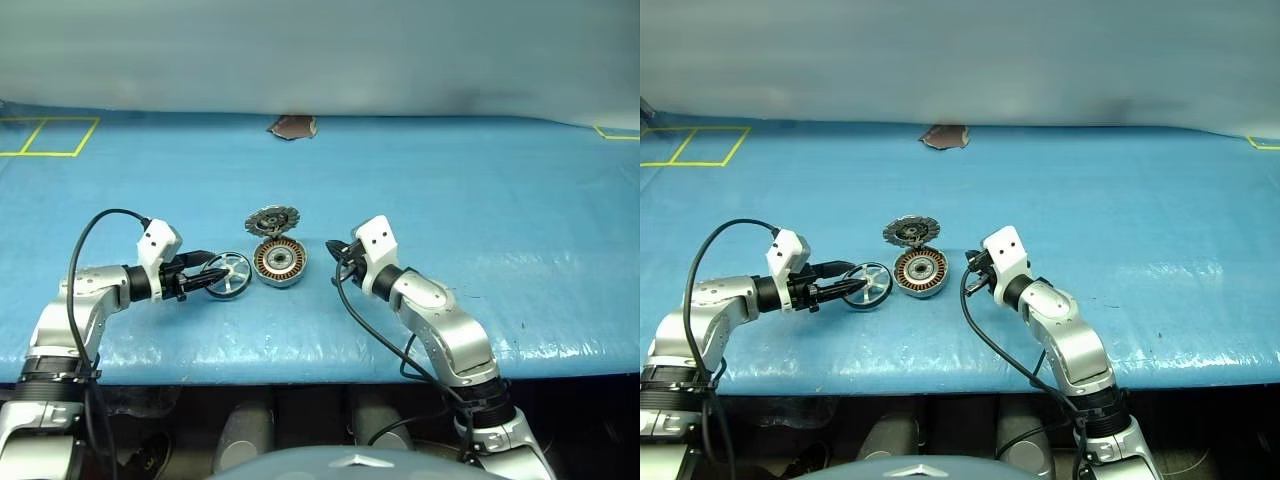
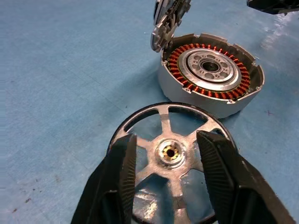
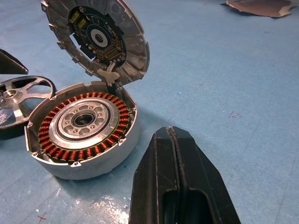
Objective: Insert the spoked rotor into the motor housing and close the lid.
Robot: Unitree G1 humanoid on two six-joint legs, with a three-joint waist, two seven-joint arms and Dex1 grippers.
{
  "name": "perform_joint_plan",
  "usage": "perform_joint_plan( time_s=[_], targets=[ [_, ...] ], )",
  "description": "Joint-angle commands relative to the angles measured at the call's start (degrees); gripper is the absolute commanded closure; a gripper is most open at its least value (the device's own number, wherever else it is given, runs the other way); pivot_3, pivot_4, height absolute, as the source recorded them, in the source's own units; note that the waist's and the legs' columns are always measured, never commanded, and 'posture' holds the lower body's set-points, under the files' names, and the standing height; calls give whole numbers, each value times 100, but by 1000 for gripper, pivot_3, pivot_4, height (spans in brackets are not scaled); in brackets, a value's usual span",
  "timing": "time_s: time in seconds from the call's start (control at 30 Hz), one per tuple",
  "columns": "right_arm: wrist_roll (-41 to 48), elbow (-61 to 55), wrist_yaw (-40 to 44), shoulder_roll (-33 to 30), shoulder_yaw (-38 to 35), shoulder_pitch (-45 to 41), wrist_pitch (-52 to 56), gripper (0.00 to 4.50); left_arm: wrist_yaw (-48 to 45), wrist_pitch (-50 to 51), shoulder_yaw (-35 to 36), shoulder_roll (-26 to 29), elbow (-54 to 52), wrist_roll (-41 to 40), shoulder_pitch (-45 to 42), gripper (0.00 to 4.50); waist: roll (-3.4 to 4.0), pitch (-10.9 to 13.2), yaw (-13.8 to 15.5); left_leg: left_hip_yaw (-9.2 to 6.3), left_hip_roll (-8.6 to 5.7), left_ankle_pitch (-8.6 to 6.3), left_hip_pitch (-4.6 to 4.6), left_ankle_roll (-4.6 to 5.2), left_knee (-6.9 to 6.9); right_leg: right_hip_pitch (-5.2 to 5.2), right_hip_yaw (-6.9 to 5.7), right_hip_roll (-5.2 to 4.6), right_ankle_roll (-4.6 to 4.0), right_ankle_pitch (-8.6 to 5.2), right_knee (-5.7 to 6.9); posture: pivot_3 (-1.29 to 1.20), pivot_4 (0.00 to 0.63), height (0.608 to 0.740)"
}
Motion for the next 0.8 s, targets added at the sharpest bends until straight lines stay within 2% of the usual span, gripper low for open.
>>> perform_joint_plan(
  time_s=[0.03,0.33,0.8],
  targets=[
    [18,-155,8,9,-3,-21,-109,4500,-24,26,48,118,-210,8,-46,1555,0,0,0,0,0,0,0,0,0,0,0,0,0,0,0,0,150,740],
    [9,-113,-1,44,15,-19,-157,4500,-172,127,-51,394,-358,76,91,1555,0,0,-5,0,0,0,0,0,0,-1,0,0,0,0,0,0,150,740],
    [4,-111,-22,57,9,-6,-154,4500,39,320,-192,309,-119,259,200,1555,0,0,0,0,1,0,3,0,2,2,0,0,0,0,2,0,150,740]
  ],
)
